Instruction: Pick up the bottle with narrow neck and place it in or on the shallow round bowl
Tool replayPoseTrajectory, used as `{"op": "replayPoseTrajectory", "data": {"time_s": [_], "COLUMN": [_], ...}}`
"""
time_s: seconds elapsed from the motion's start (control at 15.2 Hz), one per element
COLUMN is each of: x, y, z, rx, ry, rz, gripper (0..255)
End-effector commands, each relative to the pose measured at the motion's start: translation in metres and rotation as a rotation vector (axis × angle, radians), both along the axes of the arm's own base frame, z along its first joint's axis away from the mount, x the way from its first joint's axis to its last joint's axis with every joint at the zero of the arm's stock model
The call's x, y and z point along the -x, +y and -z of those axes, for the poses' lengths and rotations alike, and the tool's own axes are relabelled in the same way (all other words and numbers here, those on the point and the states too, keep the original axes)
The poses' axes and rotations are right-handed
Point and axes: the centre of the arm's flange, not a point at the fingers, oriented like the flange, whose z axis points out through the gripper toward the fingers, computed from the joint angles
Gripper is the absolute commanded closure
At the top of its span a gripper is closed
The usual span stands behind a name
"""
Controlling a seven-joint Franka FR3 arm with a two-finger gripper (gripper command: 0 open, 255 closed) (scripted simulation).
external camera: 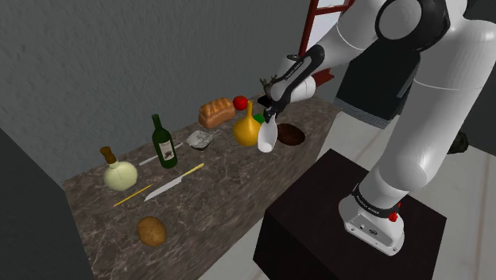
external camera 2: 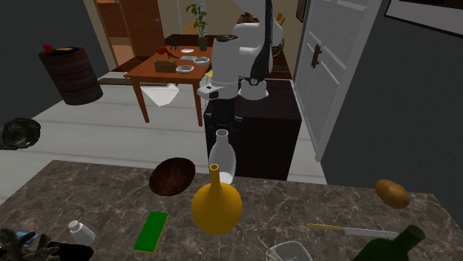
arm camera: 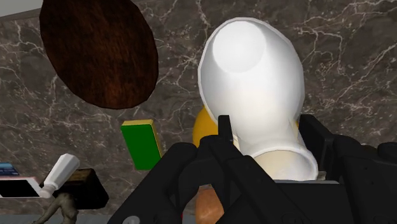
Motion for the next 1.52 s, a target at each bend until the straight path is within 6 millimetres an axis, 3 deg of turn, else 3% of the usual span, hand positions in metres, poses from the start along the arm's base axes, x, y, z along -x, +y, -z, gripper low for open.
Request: {"op": "replayPoseTrajectory", "data": {"time_s": [0.0,0.66,1.45], "x": [0.001,0.001,0.005], "y": [0.0,0.0,-0.146], "z": [-0.011,-0.063,-0.124], "rx": [0.0,0.0,0.0], "ry": [0.0,0.0,0.0], "rz": [0.0,0.0,0.0], "gripper": [255,255,255]}}
